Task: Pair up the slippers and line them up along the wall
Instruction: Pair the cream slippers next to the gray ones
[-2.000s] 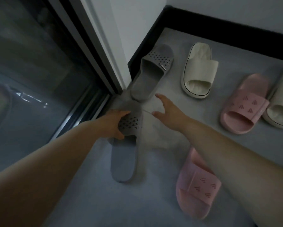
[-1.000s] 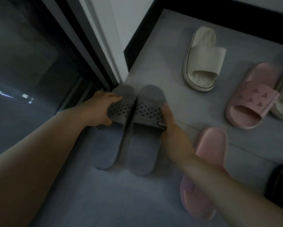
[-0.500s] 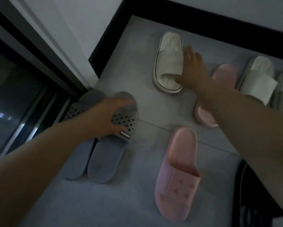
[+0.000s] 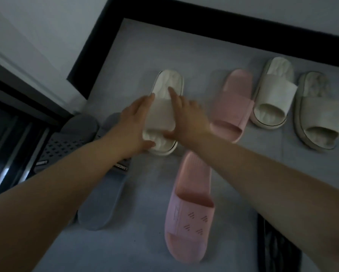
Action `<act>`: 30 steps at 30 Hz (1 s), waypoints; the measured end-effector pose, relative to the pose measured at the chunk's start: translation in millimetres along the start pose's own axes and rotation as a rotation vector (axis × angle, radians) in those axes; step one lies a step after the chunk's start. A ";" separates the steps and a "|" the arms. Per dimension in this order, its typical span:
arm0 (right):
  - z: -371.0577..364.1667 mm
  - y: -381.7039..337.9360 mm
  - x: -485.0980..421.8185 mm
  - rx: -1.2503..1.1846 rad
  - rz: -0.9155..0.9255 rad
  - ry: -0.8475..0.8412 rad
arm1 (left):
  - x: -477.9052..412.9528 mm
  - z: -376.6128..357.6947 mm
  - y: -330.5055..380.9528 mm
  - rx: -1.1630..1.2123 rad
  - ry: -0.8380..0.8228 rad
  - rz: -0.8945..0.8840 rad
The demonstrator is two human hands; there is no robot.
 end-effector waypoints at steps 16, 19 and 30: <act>-38.0 40.6 162.2 -0.072 0.090 -0.509 | -22.7 -38.0 11.3 -0.219 -0.198 0.058; -26.0 62.6 155.6 -0.026 0.078 -0.487 | -24.5 -41.2 8.5 -0.254 -0.194 0.049; 68.9 241.2 91.6 -0.048 -0.238 -0.232 | -15.9 -35.2 2.8 -0.093 -0.117 0.076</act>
Point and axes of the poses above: each hand's wrist, its own x-axis away from the middle knuckle, its own z-axis out of the back of the hand, y = z × x, the point moved 4 cm from there along -x, towards the middle knuckle, and after that the axes turned 9 degrees about -z, right-handed, at the moved point
